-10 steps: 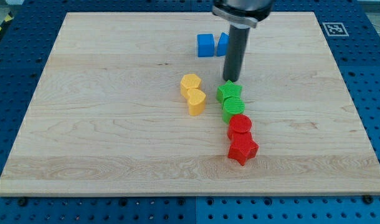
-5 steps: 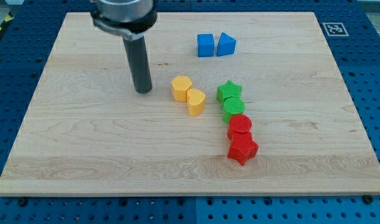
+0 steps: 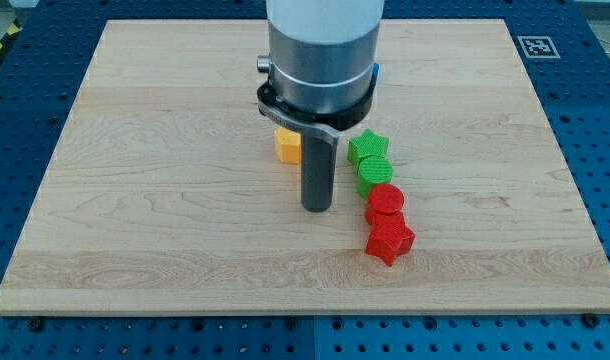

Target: Move the yellow hexagon left to the blue cube

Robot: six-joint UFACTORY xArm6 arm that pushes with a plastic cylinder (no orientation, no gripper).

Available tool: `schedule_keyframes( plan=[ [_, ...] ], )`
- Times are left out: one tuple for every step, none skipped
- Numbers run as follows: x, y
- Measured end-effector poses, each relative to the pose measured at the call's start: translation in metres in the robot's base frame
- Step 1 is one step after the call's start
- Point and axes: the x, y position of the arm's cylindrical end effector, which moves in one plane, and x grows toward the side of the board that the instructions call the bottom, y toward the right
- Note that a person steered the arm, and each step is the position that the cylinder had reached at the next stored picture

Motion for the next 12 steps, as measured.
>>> schedule_keyframes(
  plan=[
    [-0.024,-0.016],
    [-0.048,-0.041],
    [-0.068,-0.048],
    [-0.069,-0.048],
    [-0.061,-0.041],
    [-0.06,-0.03],
    [-0.064,-0.028],
    [-0.094,-0.03],
    [-0.125,-0.03],
    [-0.134,-0.032],
    [-0.105,-0.035],
    [-0.102,-0.023]
  ],
)
